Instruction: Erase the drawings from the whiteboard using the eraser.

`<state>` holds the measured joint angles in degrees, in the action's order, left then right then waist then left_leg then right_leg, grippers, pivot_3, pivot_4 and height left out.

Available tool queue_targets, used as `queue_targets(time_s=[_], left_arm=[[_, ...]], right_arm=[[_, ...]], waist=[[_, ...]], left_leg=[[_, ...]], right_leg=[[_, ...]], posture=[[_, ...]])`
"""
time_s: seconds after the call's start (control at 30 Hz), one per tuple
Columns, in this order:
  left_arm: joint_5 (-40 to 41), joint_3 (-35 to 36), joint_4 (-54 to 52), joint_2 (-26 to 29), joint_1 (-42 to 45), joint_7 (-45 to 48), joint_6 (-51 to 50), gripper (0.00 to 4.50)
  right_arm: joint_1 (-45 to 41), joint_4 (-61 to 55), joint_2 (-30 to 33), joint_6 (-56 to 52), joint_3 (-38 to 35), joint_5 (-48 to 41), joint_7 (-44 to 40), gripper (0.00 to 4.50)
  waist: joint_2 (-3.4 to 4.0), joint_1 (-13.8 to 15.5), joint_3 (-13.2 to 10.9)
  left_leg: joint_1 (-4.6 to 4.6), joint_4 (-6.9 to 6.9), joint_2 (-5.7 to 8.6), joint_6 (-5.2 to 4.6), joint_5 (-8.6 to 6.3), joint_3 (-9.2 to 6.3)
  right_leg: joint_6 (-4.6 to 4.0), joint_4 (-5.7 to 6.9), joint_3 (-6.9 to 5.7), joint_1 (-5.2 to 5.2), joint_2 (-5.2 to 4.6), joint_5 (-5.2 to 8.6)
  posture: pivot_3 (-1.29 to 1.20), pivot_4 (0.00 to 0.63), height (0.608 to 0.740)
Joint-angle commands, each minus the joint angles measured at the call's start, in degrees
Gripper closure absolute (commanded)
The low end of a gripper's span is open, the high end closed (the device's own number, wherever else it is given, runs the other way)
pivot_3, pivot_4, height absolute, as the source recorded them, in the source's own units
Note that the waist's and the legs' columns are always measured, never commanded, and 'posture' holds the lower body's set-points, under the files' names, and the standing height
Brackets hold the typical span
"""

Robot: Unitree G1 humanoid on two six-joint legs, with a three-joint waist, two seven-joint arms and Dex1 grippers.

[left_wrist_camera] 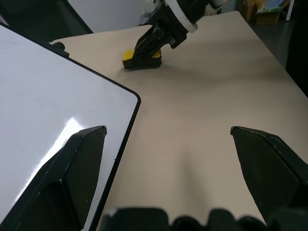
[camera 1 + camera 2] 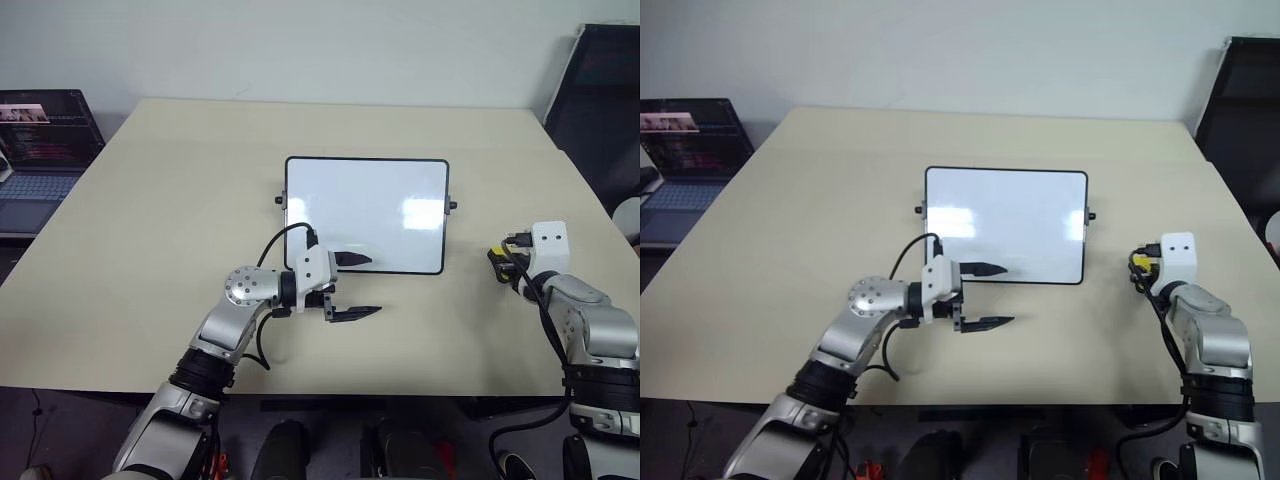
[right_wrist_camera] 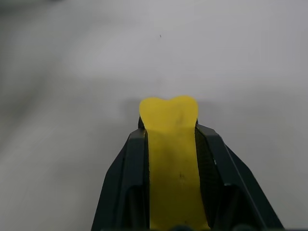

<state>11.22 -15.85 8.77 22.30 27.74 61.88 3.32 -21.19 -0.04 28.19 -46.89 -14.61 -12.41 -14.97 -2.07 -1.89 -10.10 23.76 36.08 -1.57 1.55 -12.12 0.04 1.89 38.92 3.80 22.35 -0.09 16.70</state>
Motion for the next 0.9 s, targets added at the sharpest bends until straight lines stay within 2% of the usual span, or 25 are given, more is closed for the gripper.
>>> queue_targets(time_s=[0.03, 0.5, 0.53, 0.7, 0.83, 0.9], left_arm=[[0.0, 0.8, -1.3, -0.2, 1.0, -0.3, 1.0, 0.00], [-0.2, 0.8, -0.7, -0.3, 1.5, -0.2, 1.2, 0.00], [-0.2, 0.8, -0.6, -0.4, 1.6, -0.2, 1.3, 0.00], [-0.2, 0.7, -0.6, -0.5, 1.4, -0.1, 1.4, 0.00], [-0.3, 0.6, -0.5, -0.6, 1.5, -0.1, 1.5, 0.00], [-0.3, 0.6, -0.5, -0.6, 1.5, -0.1, 1.6, 0.00]], right_arm=[[-1.3, -1.9, -0.2, -0.1, -2.7, -1.8, 0.1, 3.05], [-2.3, -0.6, 0.3, -2.8, -3.2, -2.7, 1.6, 3.05], [-2.2, -1.1, -0.1, -2.2, -4.1, -3.3, 1.7, 3.33], [-1.8, -1.3, 0.2, -3.5, -3.4, -2.4, 2.7, 3.33], [-2.5, -2.5, -0.6, 7.8, -4.1, -0.8, 3.6, 3.33], [-2.7, -2.7, 0.0, 9.9, -3.1, -0.2, 3.2, 3.33]], waist=[[0.00, 0.0, 0.0], [0.00, 0.0, 0.0], [0.00, 0.0, 0.0], [0.01, 0.0, 0.0], [0.01, 0.0, 0.0], [0.01, 0.0, 0.0]], left_leg=[[0.00, 0.00, 0.00, 0.00, 0.00, 0.00], [0.00, 0.00, 0.00, 0.00, 0.00, -0.01], [0.00, 0.00, 0.00, 0.00, 0.00, -0.01], [0.00, 0.00, 0.00, 0.00, 0.00, 0.00], [0.00, 0.00, 0.00, 0.00, 0.00, 0.01], [-0.01, 0.00, 0.00, 0.00, 0.00, 0.01]], right_leg=[[0.00, 0.00, 0.00, 0.00, 0.00, 0.00], [0.00, 0.01, 0.00, 0.00, 0.00, 0.00], [0.00, 0.01, 0.00, 0.00, 0.00, 0.00], [0.00, 0.01, 0.00, 0.00, 0.00, 0.00], [0.00, 0.01, 0.01, 0.00, 0.00, 0.00], [0.00, 0.01, 0.01, 0.00, 0.00, 0.00]], posture=[[0.00, 0.150, 0.740], [0.00, 0.150, 0.740], [0.00, 0.150, 0.740], [0.00, 0.150, 0.740], [0.00, 0.150, 0.740], [0.00, 0.150, 0.740]])
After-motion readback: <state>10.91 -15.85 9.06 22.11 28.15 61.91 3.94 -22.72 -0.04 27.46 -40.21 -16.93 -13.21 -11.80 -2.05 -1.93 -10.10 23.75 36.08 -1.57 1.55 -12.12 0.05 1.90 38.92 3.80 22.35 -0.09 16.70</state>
